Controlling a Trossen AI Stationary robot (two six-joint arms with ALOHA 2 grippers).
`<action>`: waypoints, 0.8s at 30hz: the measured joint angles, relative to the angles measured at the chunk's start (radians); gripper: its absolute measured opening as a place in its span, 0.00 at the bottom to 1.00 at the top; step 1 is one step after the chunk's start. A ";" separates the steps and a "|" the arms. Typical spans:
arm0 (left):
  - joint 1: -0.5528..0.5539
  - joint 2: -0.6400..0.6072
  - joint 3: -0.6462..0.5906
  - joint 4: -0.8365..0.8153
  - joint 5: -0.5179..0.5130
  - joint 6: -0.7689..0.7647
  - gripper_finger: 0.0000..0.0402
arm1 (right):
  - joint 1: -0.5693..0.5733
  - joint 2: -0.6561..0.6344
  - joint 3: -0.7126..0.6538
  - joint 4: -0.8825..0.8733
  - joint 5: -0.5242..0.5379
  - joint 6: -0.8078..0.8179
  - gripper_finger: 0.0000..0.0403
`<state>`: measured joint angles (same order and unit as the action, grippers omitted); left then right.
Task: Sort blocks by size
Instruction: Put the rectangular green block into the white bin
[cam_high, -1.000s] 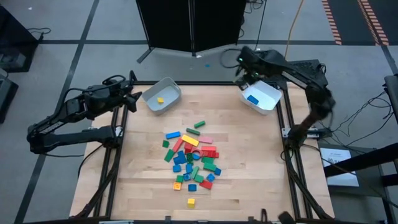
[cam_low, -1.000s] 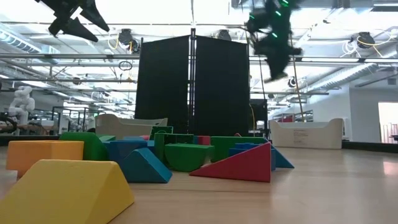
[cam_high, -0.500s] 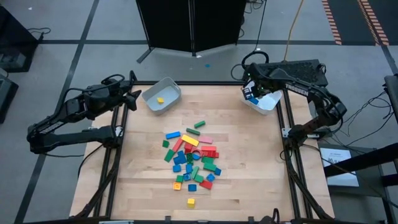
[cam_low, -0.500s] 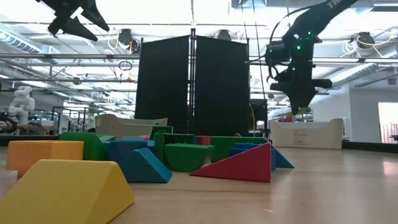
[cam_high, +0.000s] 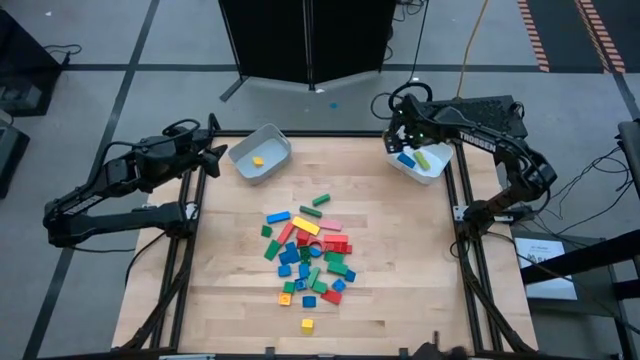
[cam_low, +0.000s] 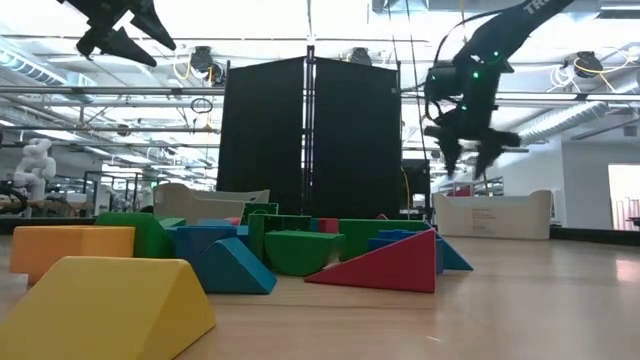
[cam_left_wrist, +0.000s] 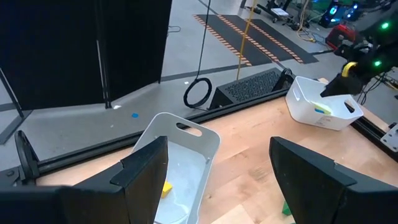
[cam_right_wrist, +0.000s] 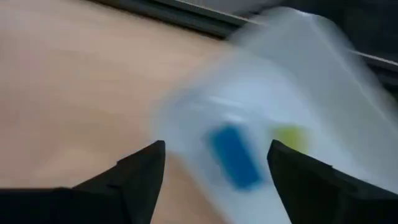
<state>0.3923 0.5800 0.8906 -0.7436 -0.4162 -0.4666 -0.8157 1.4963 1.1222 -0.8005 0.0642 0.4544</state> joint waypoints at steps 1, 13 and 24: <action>0.000 0.000 0.000 0.000 0.002 0.000 0.70 | 0.022 0.000 0.000 0.055 -0.083 -0.015 0.65; 0.000 0.000 0.000 0.000 0.008 0.001 0.70 | 0.453 0.115 0.003 0.676 -0.219 -0.431 0.53; 0.000 0.000 0.000 -0.004 0.014 0.001 0.70 | 0.513 0.312 0.038 0.685 -0.219 -0.482 0.53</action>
<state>0.3923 0.5800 0.8906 -0.7481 -0.4026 -0.4660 -0.3026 1.8081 1.1600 -0.1156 -0.1552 -0.0279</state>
